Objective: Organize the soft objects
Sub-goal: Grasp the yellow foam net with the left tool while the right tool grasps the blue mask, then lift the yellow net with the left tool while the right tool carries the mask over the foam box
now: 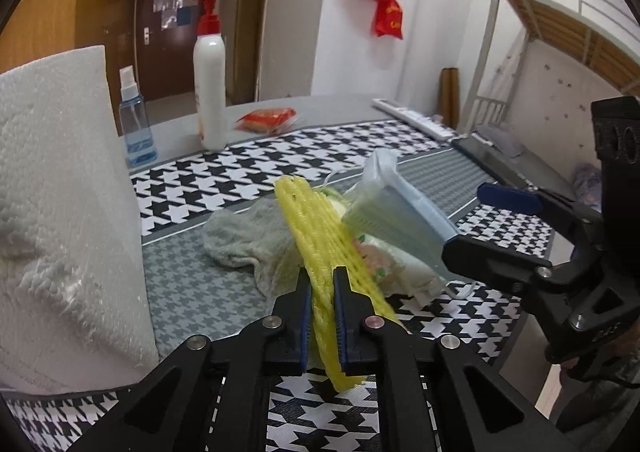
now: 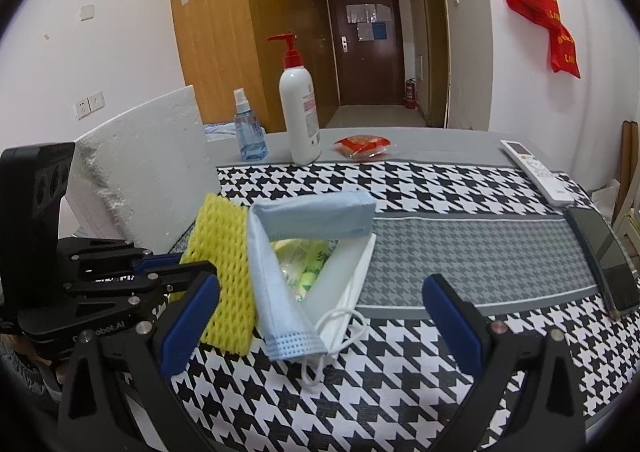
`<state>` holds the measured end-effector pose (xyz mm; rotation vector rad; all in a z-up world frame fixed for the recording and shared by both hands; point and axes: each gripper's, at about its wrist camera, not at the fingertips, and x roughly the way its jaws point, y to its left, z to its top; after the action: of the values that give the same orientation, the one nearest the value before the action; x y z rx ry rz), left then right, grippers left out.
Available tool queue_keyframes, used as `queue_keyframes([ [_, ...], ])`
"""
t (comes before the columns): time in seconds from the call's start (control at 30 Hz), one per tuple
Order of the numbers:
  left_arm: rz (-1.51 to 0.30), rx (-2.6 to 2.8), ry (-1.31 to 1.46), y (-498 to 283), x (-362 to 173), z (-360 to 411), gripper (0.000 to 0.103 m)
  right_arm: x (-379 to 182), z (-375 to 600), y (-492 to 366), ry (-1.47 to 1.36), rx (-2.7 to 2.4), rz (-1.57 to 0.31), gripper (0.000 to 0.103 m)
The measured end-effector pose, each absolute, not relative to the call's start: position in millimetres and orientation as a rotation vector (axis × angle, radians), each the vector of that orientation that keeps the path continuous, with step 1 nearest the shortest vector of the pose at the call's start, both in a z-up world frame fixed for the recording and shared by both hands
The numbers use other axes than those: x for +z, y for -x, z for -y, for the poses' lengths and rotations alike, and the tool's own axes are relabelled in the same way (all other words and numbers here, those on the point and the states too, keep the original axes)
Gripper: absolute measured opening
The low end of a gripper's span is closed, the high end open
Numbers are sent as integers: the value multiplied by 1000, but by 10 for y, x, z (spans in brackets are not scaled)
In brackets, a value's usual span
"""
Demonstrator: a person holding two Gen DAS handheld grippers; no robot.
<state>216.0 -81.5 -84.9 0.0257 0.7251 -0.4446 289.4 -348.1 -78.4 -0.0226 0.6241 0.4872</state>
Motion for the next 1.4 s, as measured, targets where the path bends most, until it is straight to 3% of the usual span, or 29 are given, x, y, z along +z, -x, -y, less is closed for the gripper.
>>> queue_keyframes([
  [0.17,-706,-473,-10,-2143,-845,794,10,-781,3450,-2912,26,491,-636,80],
  [0.33,-699,-478,-8,-2124,-849,772,10,-781,3393,-2897,36,504,-641,74],
  [0.53,-694,-501,19,-2099,-849,741,10,-817,3288,-2897,69,526,-658,50],
  [0.63,-698,-514,25,-2097,-853,742,10,-834,3267,-2898,88,520,-667,47],
  [0.8,-695,-518,26,-2078,-844,742,10,-862,3262,-2916,67,541,-686,11],
  [1.4,-573,-495,30,-1915,-561,683,9,-523,3443,-2686,19,516,-564,10],
])
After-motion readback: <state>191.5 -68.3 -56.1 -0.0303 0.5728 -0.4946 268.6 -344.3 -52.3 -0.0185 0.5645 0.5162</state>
